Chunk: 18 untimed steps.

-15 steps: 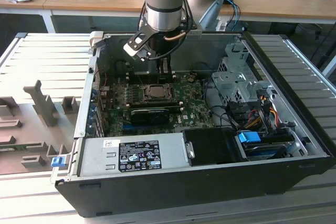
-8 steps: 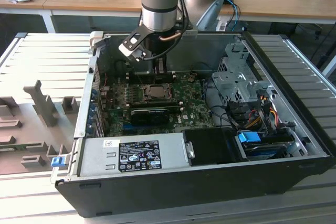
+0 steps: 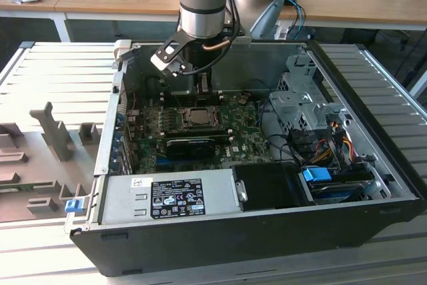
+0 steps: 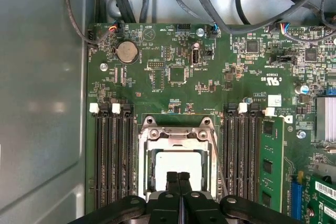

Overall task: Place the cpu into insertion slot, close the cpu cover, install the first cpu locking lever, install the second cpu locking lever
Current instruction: 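Install the first cpu locking lever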

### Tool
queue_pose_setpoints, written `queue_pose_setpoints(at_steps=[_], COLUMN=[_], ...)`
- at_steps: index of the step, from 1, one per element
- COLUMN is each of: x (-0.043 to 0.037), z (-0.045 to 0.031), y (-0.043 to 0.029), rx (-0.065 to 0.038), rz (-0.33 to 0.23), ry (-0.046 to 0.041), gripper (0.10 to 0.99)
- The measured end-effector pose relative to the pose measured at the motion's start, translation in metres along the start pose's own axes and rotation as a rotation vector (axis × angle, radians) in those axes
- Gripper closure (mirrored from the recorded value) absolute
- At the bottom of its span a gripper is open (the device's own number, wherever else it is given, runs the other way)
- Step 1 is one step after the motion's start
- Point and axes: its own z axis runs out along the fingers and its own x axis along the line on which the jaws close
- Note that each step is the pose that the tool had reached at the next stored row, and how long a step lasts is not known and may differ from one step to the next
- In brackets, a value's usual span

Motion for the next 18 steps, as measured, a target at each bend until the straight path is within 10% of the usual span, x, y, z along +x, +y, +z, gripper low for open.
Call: queue_pose_setpoints(at_steps=[18], x=[0.0001], z=[-0.0074], y=[0.0002], rx=[0.000], rz=[0.002], ry=[-0.0001], gripper=[0.980])
